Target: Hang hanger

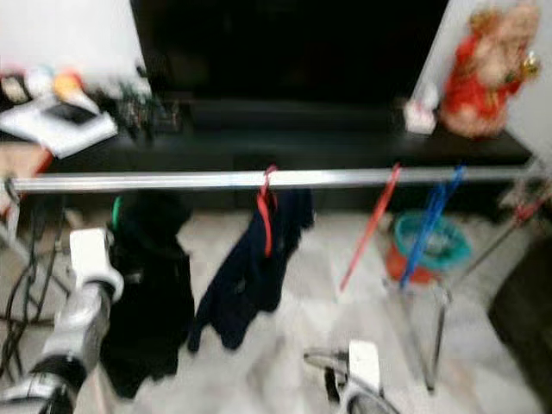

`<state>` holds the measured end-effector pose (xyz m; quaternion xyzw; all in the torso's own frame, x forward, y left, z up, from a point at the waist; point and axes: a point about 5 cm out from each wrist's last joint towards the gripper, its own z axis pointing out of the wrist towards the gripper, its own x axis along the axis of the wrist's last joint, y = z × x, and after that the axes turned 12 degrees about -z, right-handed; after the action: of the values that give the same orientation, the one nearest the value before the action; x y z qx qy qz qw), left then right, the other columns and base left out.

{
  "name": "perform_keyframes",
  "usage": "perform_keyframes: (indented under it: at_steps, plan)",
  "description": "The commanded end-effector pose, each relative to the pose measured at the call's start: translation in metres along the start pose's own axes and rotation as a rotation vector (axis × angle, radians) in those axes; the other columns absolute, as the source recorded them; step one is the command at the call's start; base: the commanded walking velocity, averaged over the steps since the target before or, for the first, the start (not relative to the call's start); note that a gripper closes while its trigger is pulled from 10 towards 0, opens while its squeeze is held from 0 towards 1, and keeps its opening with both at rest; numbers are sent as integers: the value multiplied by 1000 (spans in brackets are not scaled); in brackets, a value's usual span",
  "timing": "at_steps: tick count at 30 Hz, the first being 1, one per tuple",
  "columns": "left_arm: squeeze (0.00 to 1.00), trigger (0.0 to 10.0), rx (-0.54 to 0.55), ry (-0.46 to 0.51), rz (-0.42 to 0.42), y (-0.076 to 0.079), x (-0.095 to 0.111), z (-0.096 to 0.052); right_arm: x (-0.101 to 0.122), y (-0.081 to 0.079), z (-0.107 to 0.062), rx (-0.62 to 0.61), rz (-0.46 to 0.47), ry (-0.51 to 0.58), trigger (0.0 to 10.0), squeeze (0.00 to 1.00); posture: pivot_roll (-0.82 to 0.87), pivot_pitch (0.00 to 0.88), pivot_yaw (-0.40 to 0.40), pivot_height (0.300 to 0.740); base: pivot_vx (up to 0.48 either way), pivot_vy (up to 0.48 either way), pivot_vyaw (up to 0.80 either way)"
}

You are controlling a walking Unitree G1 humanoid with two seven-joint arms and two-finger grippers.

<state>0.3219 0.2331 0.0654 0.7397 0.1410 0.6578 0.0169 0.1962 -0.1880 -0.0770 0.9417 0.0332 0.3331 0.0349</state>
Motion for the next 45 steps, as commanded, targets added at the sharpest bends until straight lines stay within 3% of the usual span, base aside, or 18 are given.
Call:
perform_keyframes:
  at_steps: [1,17,37,45]
  plan:
    - [0,10000,-40,31,13,13,4,3,-4,10,-1,-24,0,-16,10000,0,95,0,-35,740,0,0,0]
    - [0,10000,-35,29,8,11,0,-1,-7,17,-2,-71,31,-29,10000,0,113,0,-38,740,0,0,0]
    - [0,10000,-40,31,25,13,1,0,-7,16,-2,-66,31,-30,10000,0,111,0,-40,740,0,0,0]
    - [0,10000,-34,28,31,12,1,0,-6,16,-2,-63,20,-29,10000,0,101,0,-43,740,0,-280,0]
